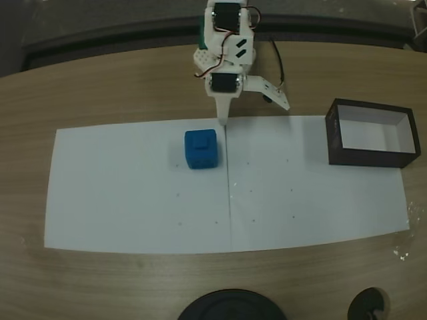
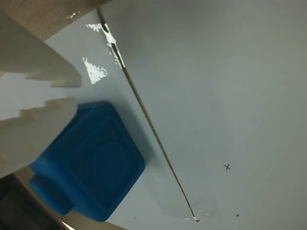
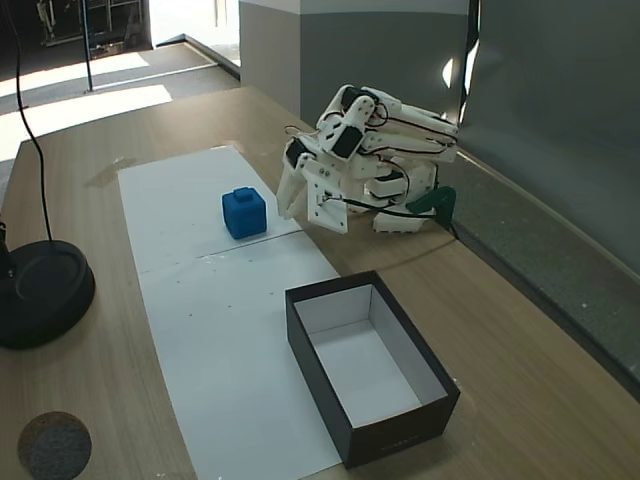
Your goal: Grab a blue square and put it in the box.
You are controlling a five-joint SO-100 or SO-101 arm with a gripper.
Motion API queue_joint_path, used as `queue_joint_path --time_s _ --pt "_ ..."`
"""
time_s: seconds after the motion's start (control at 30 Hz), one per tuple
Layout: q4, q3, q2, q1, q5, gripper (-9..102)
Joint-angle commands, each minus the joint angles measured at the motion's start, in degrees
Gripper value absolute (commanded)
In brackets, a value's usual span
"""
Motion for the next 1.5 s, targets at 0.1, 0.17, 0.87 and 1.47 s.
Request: queue_joint_path --time_s 0.1,0.17,0.87,1.47 --pt "0.62 -3.69 0.97 -0.09 0.18 0" --pt "0.62 -3.69 0.97 -0.09 0.18 0" --pt "-4.66 -2.90 0.97 -2.29 -1.32 5" --pt "-7.03 -23.82 -20.39 6.59 -11.16 34"
